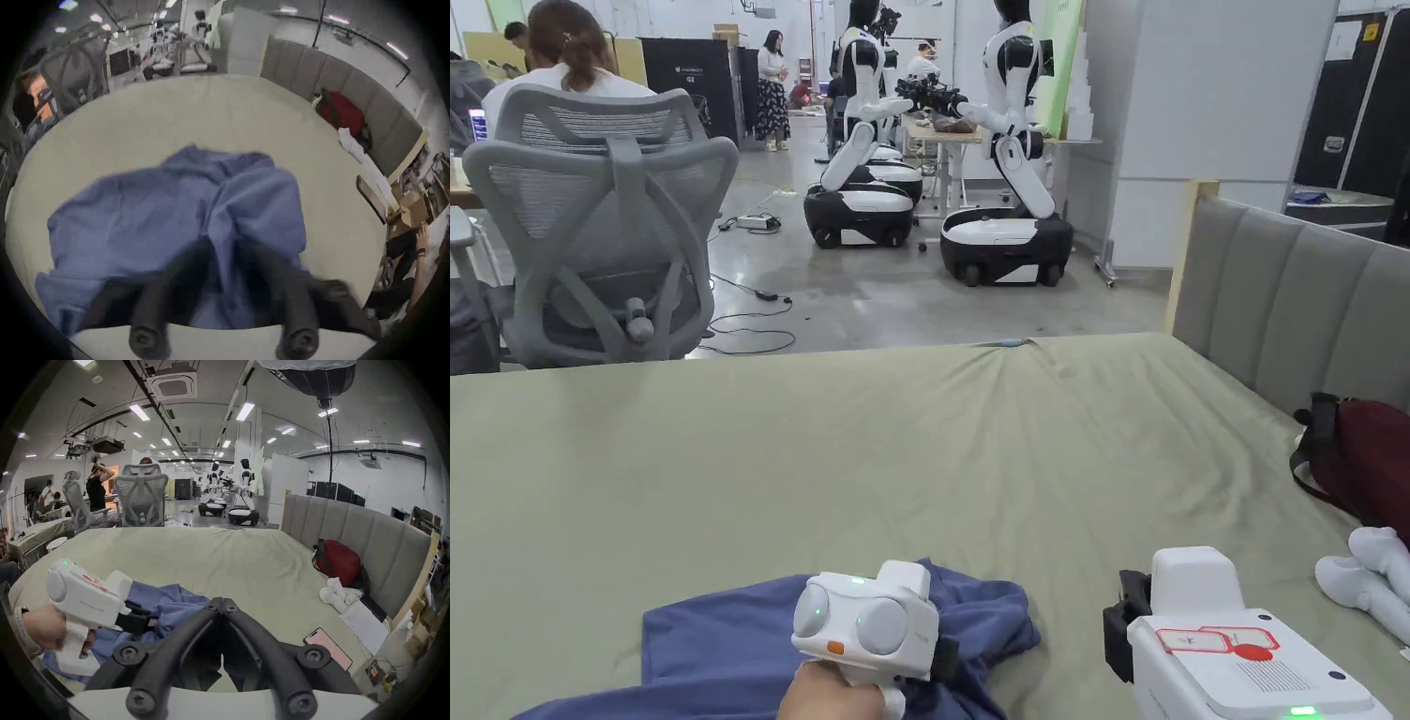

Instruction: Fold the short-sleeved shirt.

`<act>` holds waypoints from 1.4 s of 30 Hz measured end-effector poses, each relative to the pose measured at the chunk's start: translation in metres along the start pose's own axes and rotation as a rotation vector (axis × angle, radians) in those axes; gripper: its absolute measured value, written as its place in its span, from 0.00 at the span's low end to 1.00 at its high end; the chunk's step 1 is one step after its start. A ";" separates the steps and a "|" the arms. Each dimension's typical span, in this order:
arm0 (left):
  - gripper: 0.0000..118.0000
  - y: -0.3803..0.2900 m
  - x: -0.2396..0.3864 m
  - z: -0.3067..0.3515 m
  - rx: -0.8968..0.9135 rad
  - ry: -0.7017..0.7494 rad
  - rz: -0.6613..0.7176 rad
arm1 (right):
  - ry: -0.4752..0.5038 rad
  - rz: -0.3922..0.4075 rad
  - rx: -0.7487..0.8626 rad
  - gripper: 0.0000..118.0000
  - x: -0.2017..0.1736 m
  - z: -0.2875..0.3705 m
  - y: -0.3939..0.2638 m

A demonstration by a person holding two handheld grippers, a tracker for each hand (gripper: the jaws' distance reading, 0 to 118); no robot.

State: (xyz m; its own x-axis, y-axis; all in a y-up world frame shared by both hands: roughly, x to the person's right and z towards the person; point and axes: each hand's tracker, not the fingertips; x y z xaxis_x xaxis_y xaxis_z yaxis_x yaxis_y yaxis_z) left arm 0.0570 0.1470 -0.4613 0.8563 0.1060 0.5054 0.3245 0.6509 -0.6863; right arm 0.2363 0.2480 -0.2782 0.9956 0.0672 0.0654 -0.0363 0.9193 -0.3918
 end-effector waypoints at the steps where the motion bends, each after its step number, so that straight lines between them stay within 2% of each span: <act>1: 0.82 0.001 0.000 0.011 0.031 0.028 -0.015 | 0.008 0.002 -0.002 0.00 -0.003 0.001 0.000; 2: 0.88 0.003 -0.004 0.025 0.066 0.045 -0.022 | 0.020 0.004 -0.002 0.00 -0.006 0.002 0.000; 5: 0.81 -0.004 -0.012 0.082 0.232 0.094 -0.047 | 0.043 0.008 -0.001 0.00 -0.019 0.003 0.001; 6: 0.74 -0.010 -0.015 0.103 0.293 0.101 -0.066 | 0.051 0.009 0.000 0.00 -0.024 0.004 0.002; 10: 0.73 -0.060 -0.035 0.183 0.537 0.278 -0.029 | 0.096 0.029 0.007 0.00 -0.054 0.003 0.005; 13: 0.71 -0.103 -0.049 0.227 0.623 0.414 0.024 | 0.131 0.033 0.014 0.00 -0.074 0.002 0.007; 14: 0.65 -0.114 -0.054 0.237 0.618 0.436 0.039 | 0.142 0.034 0.018 0.00 -0.080 0.003 0.007; 16: 0.05 -0.130 -0.062 0.248 0.583 0.463 0.033 | 0.166 0.034 0.020 0.00 -0.090 0.003 0.007; 17: 0.00 -0.136 -0.068 0.252 0.577 0.479 0.035 | 0.171 0.037 0.021 0.00 -0.094 0.003 0.007; 21: 0.00 -0.132 -0.119 0.270 0.480 0.335 0.163 | 0.197 0.048 0.016 0.00 -0.103 0.002 0.005; 23: 0.00 -0.116 -0.162 0.263 0.346 0.296 0.252 | 0.203 0.059 0.011 0.00 -0.105 0.001 0.004; 27: 0.00 -0.086 -0.247 0.223 0.102 0.330 0.359 | 0.205 0.070 0.007 0.00 -0.105 -0.004 0.002; 29: 0.00 -0.078 -0.278 0.201 0.030 0.300 0.422 | 0.210 0.064 -0.002 0.00 -0.102 -0.009 0.000; 32: 0.00 -0.068 -0.290 0.173 -0.040 0.284 0.452 | 0.206 0.070 -0.018 0.00 -0.099 -0.019 -0.003; 33: 0.03 -0.068 -0.293 0.166 -0.063 0.272 0.447 | 0.205 0.069 -0.022 0.00 -0.098 -0.021 -0.004; 35: 0.16 -0.068 -0.292 0.148 -0.105 0.279 0.374 | 0.197 0.071 -0.035 0.00 -0.095 -0.029 -0.006; 36: 0.60 -0.070 -0.293 0.138 -0.129 0.309 0.351 | 0.192 0.070 -0.039 0.00 -0.091 -0.030 -0.008; 37: 0.88 -0.073 -0.295 0.129 -0.158 0.343 0.352 | 0.187 0.067 -0.044 0.00 -0.089 -0.033 -0.009; 38: 1.00 -0.078 -0.296 0.124 -0.170 0.355 0.353 | 0.183 0.064 -0.049 0.00 -0.087 -0.036 -0.010; 39: 0.94 -0.081 -0.300 0.115 -0.177 0.350 0.380 | 0.177 0.060 -0.054 0.00 -0.084 -0.039 -0.011; 42: 0.56 -0.097 -0.310 0.086 -0.271 0.345 0.405 | 0.163 0.053 -0.068 0.00 -0.076 -0.044 -0.015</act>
State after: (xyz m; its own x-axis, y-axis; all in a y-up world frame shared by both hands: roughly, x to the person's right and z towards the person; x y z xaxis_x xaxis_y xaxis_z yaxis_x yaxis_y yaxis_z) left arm -0.2746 0.1161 -0.5065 0.9996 0.0258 0.0078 -0.0028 0.3895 -0.9210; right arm 0.1646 0.2126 -0.3175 0.9935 0.0462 -0.1042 -0.0888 0.8873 -0.4526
